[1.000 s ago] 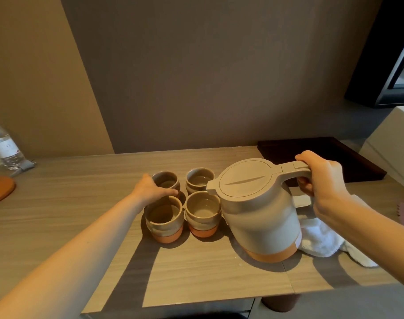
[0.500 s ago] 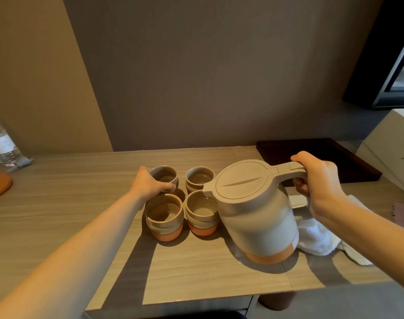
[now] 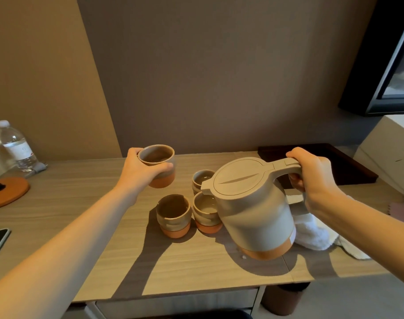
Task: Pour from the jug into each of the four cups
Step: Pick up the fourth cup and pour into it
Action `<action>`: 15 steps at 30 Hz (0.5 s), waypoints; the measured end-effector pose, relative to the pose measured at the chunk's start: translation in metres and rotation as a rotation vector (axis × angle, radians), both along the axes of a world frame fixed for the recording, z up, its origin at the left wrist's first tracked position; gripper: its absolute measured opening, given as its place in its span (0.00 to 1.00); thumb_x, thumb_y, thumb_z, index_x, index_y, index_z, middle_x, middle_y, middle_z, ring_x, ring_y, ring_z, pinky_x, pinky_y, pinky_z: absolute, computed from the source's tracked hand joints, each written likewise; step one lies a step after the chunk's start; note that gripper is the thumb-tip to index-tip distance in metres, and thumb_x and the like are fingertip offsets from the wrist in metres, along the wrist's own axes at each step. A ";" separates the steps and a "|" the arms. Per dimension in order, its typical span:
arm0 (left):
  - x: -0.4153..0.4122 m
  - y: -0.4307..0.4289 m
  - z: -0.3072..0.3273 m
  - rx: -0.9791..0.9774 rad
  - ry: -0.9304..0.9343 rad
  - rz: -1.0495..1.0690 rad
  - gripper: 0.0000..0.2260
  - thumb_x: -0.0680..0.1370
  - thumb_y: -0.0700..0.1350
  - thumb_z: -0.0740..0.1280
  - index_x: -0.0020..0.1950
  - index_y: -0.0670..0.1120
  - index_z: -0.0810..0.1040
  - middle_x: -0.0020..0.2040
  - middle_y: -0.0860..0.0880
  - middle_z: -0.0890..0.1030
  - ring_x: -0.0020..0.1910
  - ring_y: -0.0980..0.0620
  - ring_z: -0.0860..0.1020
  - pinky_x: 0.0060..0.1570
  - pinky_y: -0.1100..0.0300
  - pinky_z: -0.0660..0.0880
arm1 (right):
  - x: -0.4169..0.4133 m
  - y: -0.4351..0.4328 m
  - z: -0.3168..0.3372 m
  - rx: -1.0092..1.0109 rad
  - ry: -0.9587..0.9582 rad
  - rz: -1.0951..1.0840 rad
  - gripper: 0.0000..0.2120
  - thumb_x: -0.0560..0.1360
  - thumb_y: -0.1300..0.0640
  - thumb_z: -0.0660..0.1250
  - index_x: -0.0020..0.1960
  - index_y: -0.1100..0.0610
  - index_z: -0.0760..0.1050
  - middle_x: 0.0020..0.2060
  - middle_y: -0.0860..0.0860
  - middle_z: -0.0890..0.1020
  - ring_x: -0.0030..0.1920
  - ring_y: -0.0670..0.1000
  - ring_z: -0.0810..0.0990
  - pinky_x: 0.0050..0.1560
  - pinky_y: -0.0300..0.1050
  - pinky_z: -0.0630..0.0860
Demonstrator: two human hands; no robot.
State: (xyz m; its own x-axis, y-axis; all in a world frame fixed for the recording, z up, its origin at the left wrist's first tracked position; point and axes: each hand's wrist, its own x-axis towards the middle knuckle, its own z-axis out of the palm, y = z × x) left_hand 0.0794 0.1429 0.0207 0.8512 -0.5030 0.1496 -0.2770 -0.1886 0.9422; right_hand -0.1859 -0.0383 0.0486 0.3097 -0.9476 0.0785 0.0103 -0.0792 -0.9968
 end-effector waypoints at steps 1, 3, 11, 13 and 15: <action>-0.005 0.006 0.001 -0.014 0.004 -0.012 0.35 0.67 0.51 0.79 0.68 0.51 0.64 0.60 0.51 0.71 0.59 0.51 0.70 0.47 0.59 0.69 | 0.000 0.002 0.002 -0.001 -0.006 0.003 0.11 0.73 0.52 0.66 0.35 0.58 0.77 0.35 0.55 0.77 0.41 0.53 0.75 0.41 0.44 0.71; -0.016 0.018 0.001 -0.036 0.017 -0.024 0.33 0.67 0.51 0.79 0.67 0.53 0.65 0.58 0.52 0.72 0.58 0.51 0.71 0.45 0.60 0.70 | -0.002 0.007 0.006 -0.009 -0.013 0.020 0.12 0.72 0.53 0.66 0.33 0.58 0.76 0.33 0.54 0.77 0.39 0.52 0.74 0.39 0.44 0.70; -0.064 0.059 -0.022 -0.079 0.111 -0.031 0.29 0.64 0.46 0.81 0.60 0.51 0.71 0.53 0.54 0.77 0.53 0.57 0.75 0.43 0.60 0.71 | -0.008 0.022 0.021 -0.048 -0.012 0.058 0.13 0.73 0.52 0.65 0.33 0.57 0.74 0.32 0.53 0.76 0.37 0.50 0.73 0.40 0.45 0.70; -0.076 0.067 -0.028 -0.066 0.104 -0.042 0.30 0.63 0.44 0.81 0.59 0.52 0.71 0.53 0.54 0.77 0.52 0.58 0.76 0.43 0.61 0.71 | -0.009 0.024 0.023 -0.057 -0.001 0.065 0.13 0.73 0.52 0.65 0.33 0.58 0.74 0.32 0.53 0.77 0.38 0.50 0.74 0.40 0.44 0.70; -0.088 0.073 -0.034 -0.050 0.069 -0.063 0.31 0.62 0.43 0.82 0.60 0.52 0.71 0.53 0.55 0.78 0.51 0.59 0.76 0.43 0.62 0.72 | -0.009 0.026 0.024 -0.071 0.010 0.069 0.13 0.73 0.52 0.65 0.33 0.58 0.74 0.32 0.53 0.77 0.38 0.50 0.75 0.40 0.44 0.71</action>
State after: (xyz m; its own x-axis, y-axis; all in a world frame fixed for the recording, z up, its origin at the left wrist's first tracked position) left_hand -0.0086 0.2163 -0.0132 0.8272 -0.5495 0.1177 -0.2207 -0.1251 0.9673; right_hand -0.1948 -0.0122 0.0727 0.3752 -0.9162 0.1411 0.0085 -0.1489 -0.9888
